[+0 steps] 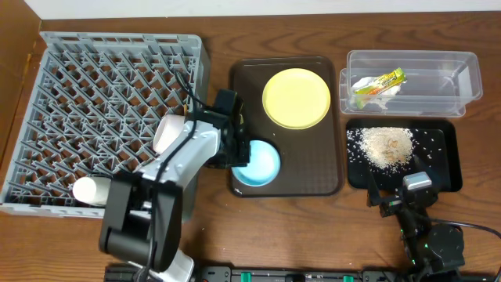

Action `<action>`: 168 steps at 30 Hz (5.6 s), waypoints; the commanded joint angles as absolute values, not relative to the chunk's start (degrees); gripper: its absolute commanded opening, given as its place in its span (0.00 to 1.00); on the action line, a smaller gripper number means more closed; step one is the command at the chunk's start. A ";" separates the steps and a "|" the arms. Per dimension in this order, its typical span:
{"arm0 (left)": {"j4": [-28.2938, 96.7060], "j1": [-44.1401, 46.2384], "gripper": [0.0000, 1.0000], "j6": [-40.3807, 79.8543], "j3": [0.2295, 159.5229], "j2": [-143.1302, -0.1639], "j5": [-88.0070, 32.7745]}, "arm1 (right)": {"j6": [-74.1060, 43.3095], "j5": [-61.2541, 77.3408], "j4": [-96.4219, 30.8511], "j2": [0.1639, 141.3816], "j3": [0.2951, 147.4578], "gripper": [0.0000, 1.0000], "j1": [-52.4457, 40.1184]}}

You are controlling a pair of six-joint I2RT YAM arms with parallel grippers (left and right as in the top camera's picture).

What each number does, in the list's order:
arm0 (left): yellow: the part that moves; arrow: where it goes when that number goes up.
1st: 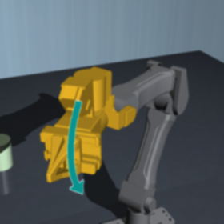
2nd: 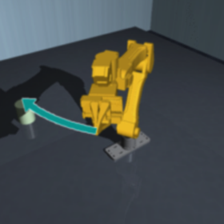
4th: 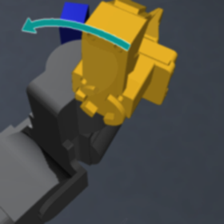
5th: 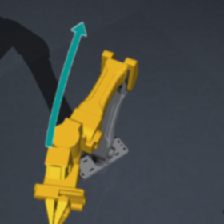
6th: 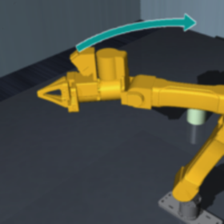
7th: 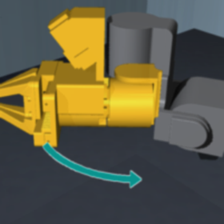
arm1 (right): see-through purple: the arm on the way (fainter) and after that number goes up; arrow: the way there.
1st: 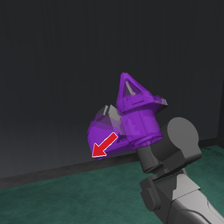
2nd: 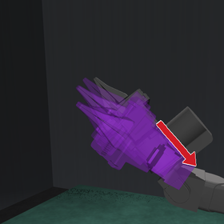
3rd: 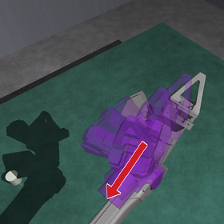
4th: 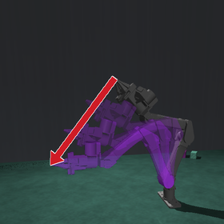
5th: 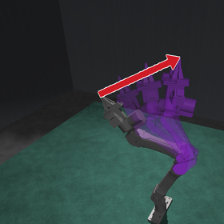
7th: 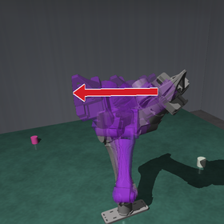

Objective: Sort waste into correct bins and load items into the dishwasher
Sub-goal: 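Grasp the rim of the light-blue bowl with the left gripper, then carry the blue bowl into the dish rack and set it down, then move the left gripper to the yellow plate and grip its rim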

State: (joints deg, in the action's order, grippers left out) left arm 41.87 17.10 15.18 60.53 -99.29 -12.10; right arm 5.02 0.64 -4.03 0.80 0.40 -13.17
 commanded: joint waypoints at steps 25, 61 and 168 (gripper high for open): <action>45.19 16.12 0.08 19.77 64.62 -88.20 -7.62 | 4.78 0.91 -4.27 0.71 0.32 0.99 -12.75; 43.31 -0.93 0.08 5.80 67.46 -95.35 73.93 | 4.78 0.91 -4.27 0.71 0.32 0.99 -12.75; 11.99 22.28 0.61 35.64 66.67 -112.20 -13.63 | 4.78 0.91 -4.25 0.71 0.32 0.99 -12.75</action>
State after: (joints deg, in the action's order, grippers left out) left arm 13.39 22.33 30.35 65.34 -109.78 -9.23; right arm 5.02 0.64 -4.05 0.80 0.43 -13.17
